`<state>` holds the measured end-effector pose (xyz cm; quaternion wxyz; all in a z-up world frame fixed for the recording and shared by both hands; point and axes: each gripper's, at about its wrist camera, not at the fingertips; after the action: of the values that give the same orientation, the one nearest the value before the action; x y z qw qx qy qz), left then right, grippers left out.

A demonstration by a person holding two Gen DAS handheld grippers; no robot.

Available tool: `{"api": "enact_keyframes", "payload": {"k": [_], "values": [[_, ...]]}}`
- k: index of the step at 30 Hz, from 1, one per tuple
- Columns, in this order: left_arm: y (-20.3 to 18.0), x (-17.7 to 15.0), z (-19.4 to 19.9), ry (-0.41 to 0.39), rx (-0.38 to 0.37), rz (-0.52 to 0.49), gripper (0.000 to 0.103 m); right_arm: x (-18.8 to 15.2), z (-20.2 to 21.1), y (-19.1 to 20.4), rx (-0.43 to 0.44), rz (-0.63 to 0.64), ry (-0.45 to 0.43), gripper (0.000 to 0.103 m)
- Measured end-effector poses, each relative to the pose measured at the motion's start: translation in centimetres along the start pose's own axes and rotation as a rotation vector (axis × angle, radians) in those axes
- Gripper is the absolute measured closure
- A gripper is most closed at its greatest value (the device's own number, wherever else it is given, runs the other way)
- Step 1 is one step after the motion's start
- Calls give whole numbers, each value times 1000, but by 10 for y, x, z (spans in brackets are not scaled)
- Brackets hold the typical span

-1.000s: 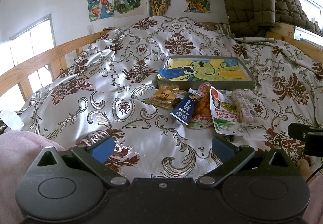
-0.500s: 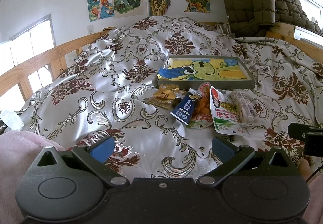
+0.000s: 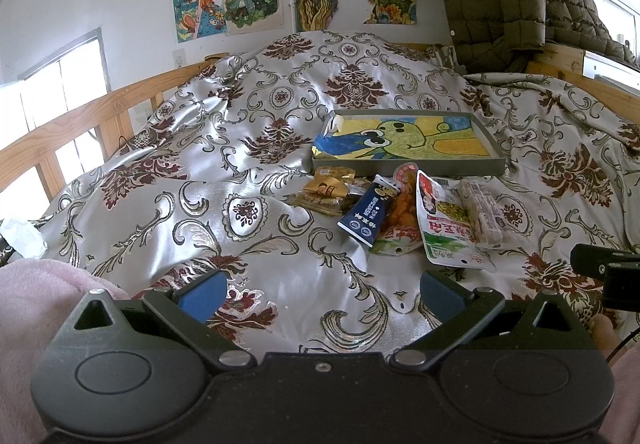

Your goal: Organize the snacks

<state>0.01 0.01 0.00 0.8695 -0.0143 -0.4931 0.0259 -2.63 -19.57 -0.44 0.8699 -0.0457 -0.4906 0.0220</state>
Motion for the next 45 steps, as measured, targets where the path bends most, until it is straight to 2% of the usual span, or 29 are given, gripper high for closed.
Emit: {"api": "enact_keyframes", "payload": {"k": [32,38,45], "values": [[2,-1,-2,8,-5,1,1,0,0,0,6,-2,6,0],[-1,6,-5,40,-13,-2,1,1,-3,1,17,4,21,0],[-2,25,-25,89,-61,17,1,16,-16,-15,63,-68,73,0]]}}
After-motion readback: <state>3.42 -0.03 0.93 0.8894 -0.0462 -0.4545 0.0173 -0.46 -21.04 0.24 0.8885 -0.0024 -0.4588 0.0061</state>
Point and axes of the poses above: each gripper's, at about its wrist camera, not at the fingertips, and z roughly against the way its jaws point, y to its left, x to its top, and after that the axes turned 9 degrees about z, right-handed
